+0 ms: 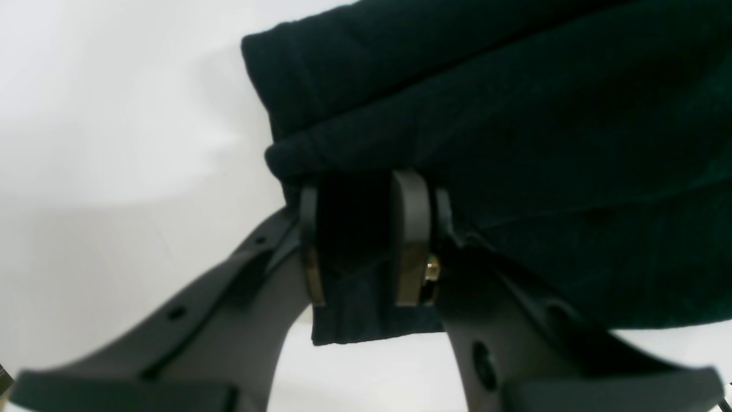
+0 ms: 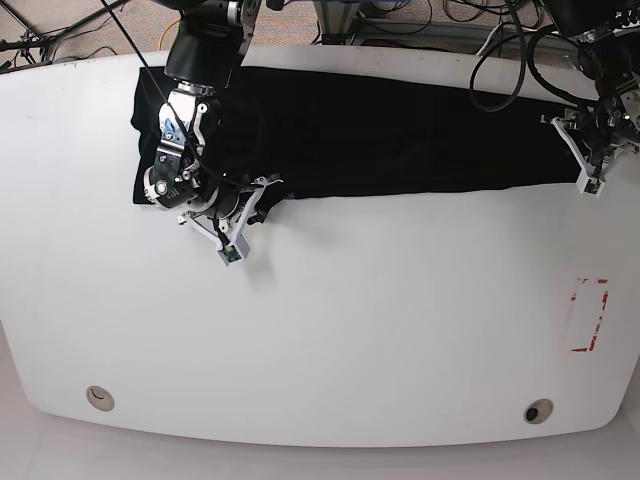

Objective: Fold the T-shirt properly

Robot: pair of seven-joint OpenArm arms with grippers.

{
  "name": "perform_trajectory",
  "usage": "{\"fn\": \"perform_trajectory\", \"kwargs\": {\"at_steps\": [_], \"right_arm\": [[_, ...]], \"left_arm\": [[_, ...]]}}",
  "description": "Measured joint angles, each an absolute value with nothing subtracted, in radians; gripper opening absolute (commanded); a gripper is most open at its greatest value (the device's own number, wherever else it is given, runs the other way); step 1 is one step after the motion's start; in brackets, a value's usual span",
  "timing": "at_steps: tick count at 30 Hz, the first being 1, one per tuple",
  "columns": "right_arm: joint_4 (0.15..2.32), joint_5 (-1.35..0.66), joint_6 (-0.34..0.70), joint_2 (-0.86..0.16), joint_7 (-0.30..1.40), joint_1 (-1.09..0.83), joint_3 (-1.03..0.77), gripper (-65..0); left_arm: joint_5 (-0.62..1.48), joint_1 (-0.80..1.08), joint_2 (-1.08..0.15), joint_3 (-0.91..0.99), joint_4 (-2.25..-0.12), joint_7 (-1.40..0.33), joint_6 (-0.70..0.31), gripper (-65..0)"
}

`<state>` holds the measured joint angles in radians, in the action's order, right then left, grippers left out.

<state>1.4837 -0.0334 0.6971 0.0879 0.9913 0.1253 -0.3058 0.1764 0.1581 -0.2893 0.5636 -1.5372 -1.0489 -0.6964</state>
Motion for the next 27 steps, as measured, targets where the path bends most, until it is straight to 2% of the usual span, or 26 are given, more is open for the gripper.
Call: {"fn": "perform_trajectory", "kwargs": {"at_steps": [7, 12, 17, 27], "right_arm": [[1.518, -0.034, 0.696, 0.088, 0.999, 0.110, -0.306, -65.0], [1.631, -0.113, 0.696, 0.088, 1.008, 0.067, -0.307, -65.0], [1.727, -0.192, 0.696, 0.083, 1.088, 0.031, -0.307, -65.0], [1.859, -0.286, 0.697, 0.083, 1.129, -0.138, -0.307, -65.0]], "left_arm": [[0.176, 0.158, -0.289, 0.563, -1.537, -1.050, -0.697, -50.6], [0.176, 0.158, -0.289, 0.563, -1.537, -1.049, -0.697, -50.6], [0.176, 0.158, -0.289, 0.562, -1.537, -1.049, -0.697, -50.6], [0.171, 0.158, -0.291, 0.561, -1.536, -1.048, -0.697, -50.6]]}}
